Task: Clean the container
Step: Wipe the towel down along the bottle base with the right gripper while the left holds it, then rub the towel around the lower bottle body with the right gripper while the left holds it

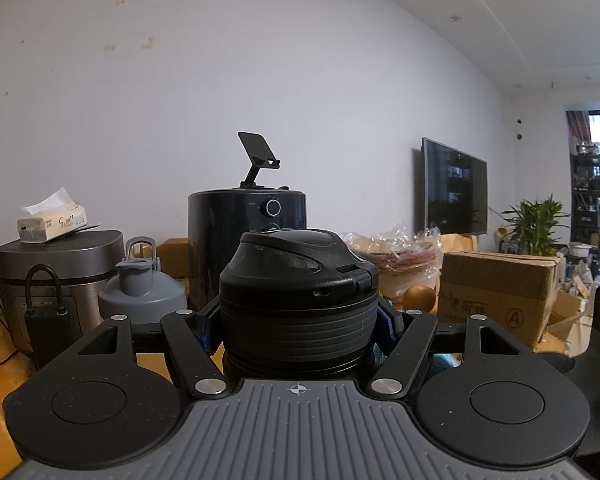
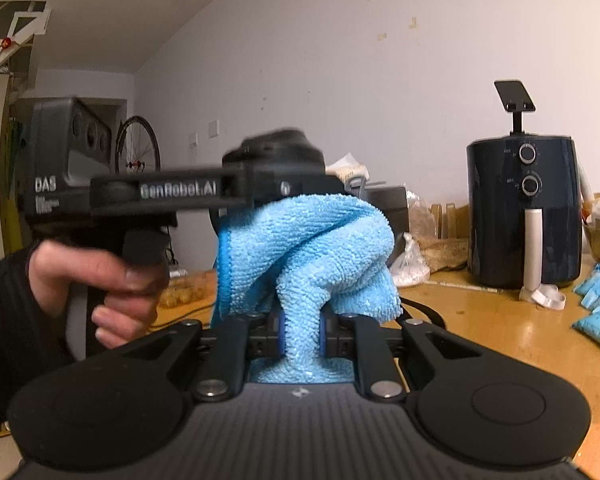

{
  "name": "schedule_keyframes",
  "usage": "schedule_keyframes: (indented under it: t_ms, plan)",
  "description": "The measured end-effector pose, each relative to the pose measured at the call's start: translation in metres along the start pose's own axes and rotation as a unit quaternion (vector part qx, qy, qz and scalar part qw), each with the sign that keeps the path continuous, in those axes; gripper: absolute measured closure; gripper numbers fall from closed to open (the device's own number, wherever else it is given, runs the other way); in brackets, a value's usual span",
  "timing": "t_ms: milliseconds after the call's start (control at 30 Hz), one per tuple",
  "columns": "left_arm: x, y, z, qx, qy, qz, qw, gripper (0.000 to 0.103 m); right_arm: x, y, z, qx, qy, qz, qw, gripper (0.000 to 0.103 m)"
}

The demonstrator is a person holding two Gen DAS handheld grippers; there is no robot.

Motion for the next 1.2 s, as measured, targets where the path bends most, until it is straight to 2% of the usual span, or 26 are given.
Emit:
schedule_keyframes:
  t_ms: [500, 933, 1200]
  plan:
    - [-0.001, 0.001, -0.002, 0.001, 0.000, 0.000, 1.0000, 0.035, 0.061, -0.023, -0.013, 0.008, -0.008, 0.101, 0.995, 0.095]
    - [-0.001, 0.002, -0.001, 0.002, 0.000, -0.001, 1.0000, 0.035, 0.064, -0.023, -0.014, 0.009, -0.013, 0.102, 0.995, 0.094]
    - [0.000, 0.002, -0.003, 0.001, -0.001, -0.001, 1.0000, 0.035, 0.058, -0.010, -0.014, 0.012, -0.020, 0.072, 0.997, 0.094]
Point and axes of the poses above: each gripper's, at about its wrist camera, not at the fingertips, and y roughly against the way its jaws point, z to its left, x to its underside, the point moved 5 cm from there along -y, roughly the way its jaws point, and after that the axes turned 8 degrees about -y, right-handed, at the moved point
